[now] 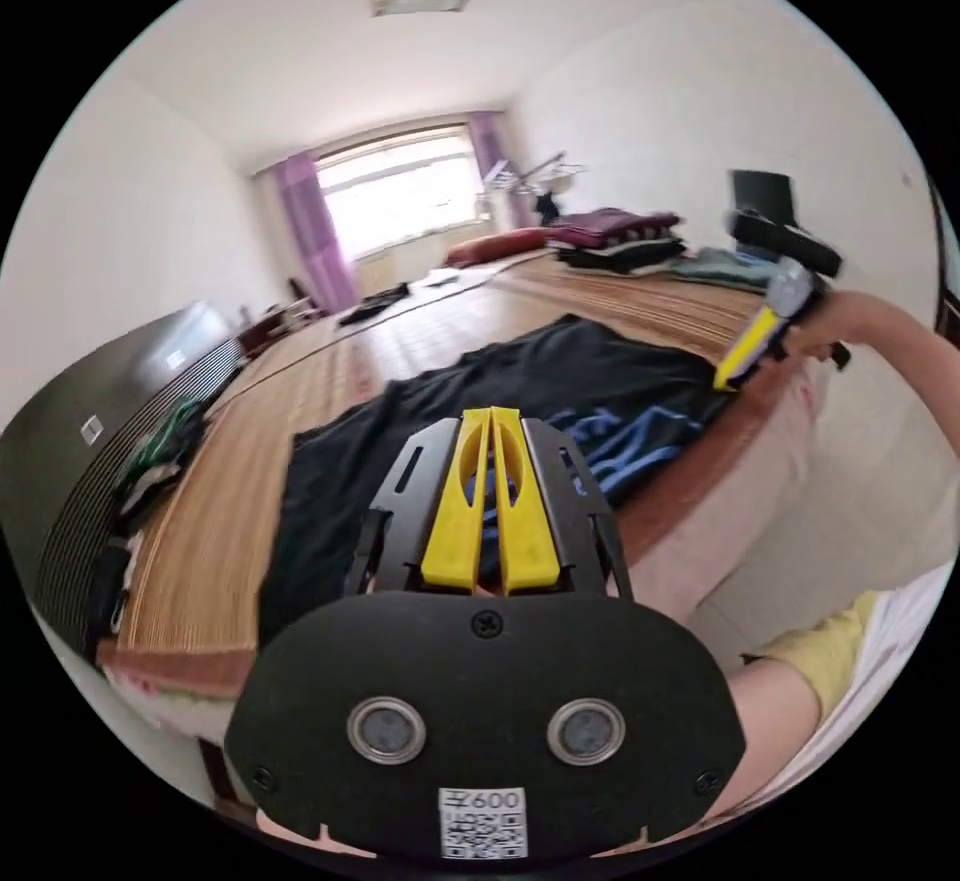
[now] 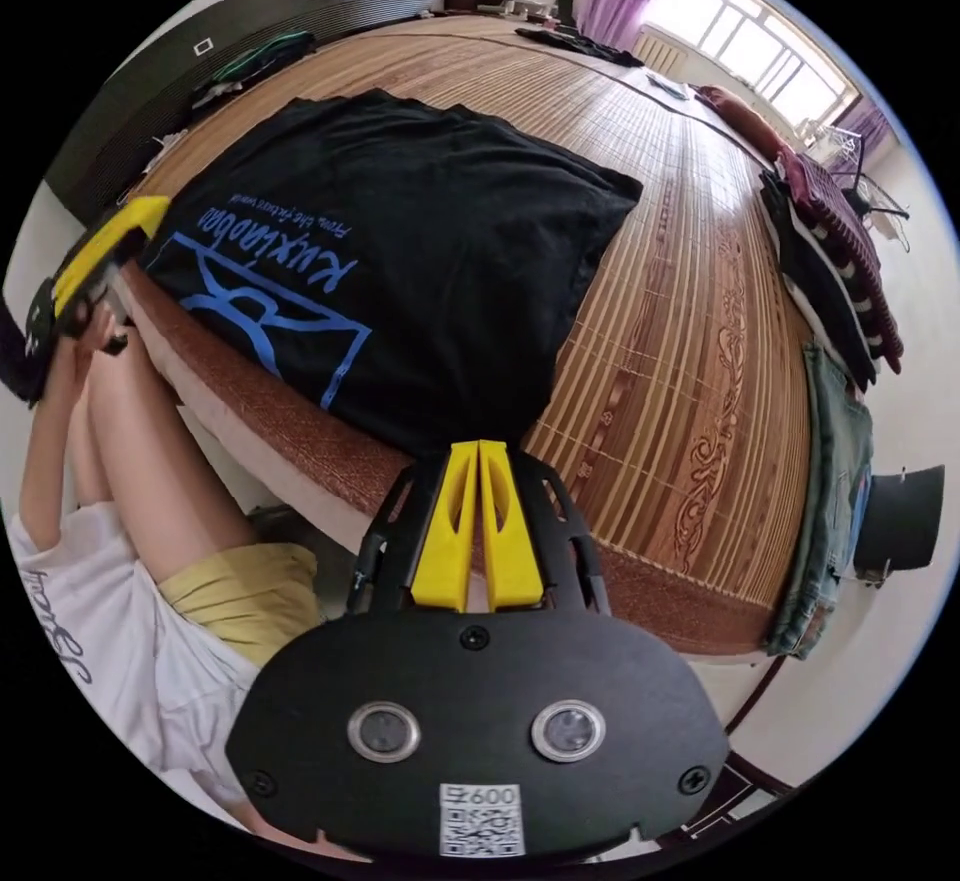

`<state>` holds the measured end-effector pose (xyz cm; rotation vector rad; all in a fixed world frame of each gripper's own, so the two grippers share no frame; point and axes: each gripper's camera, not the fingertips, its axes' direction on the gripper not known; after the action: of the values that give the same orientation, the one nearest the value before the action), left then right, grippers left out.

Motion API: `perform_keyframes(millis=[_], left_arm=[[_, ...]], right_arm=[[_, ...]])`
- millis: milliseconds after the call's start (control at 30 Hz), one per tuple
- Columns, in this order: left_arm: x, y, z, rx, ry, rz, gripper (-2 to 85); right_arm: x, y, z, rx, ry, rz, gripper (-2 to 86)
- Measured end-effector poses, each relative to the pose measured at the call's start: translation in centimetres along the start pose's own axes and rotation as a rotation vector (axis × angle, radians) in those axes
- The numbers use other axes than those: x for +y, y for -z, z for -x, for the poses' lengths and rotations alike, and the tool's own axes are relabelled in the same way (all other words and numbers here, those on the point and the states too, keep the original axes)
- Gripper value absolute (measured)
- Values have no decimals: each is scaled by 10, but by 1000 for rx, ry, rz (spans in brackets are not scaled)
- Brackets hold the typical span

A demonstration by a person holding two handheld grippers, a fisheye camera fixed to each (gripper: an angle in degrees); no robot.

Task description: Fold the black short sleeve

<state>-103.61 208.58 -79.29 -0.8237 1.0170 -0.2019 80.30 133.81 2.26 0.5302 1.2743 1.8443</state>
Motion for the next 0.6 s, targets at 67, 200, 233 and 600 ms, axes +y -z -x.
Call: perform_keyframes(millis=[67, 200, 233, 600], left_arm=[[-19, -42, -50, -17, -114, 78, 8], [-24, -103, -113, 87, -196, 115, 7], [-20, -115, -116, 146, -187, 153, 7], [38, -186, -51, 156, -195, 91, 7]], right_arm=[[1, 0, -4, -30, -16, -2, -8], [12, 3, -18, -91, -45, -45, -8], [17, 5, -24, -120, -64, -69, -8], [91, 1, -119, -603, -361, -334, -8]])
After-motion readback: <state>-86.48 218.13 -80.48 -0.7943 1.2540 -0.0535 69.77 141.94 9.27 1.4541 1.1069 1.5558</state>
